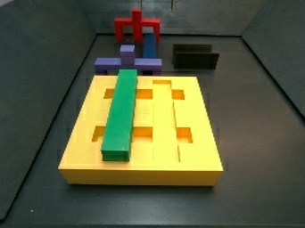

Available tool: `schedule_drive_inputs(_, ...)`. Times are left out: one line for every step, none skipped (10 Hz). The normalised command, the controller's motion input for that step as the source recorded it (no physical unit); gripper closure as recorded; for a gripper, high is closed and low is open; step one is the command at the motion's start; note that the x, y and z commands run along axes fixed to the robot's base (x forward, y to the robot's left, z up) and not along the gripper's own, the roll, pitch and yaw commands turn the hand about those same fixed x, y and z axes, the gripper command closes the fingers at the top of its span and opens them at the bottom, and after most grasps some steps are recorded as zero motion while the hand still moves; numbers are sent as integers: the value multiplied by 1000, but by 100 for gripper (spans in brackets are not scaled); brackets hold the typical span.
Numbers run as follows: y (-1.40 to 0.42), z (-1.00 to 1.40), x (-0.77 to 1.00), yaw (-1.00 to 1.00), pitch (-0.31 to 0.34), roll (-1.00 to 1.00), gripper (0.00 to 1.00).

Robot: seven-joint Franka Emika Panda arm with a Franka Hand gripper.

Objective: Pick up the blue object. Move up. Move to above the board. Insert the blue object.
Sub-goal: Pick up the blue object.

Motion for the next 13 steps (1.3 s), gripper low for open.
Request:
schedule_drive_inputs(-223, -1000, 0, -60, -46, 114, 0)
schedule_drive_inputs(-206, -1000, -100, -126, -93, 79, 0)
schedule_drive_inputs(-111, -1000, -217, -83, -130, 60, 0)
schedule_drive_inputs(-66, -969, -183, -83, -139, 46, 0)
schedule_drive_inputs(0, -851, -123, -160, -76, 20, 0)
schedule_drive_inputs(60, -614, -251, -297, 0, 27, 0)
schedule_drive_inputs(143, -489, -180, -260, 71, 56, 0)
schedule_drive_inputs(229, -506, -169, -263, 90, 56, 0)
schedule_drive_inputs(203, -406, -277, -237, 120, 67, 0)
schedule_drive_inputs(106, -309, -97, -77, 56, 33, 0)
schedule_drive_inputs(0, -166, 109, 54, 0, 7, 0)
schedule_drive_inputs(-49, -63, 171, 311, 13, 54, 0)
schedule_drive_inputs(-69, -29, 120, 417, 16, 89, 0)
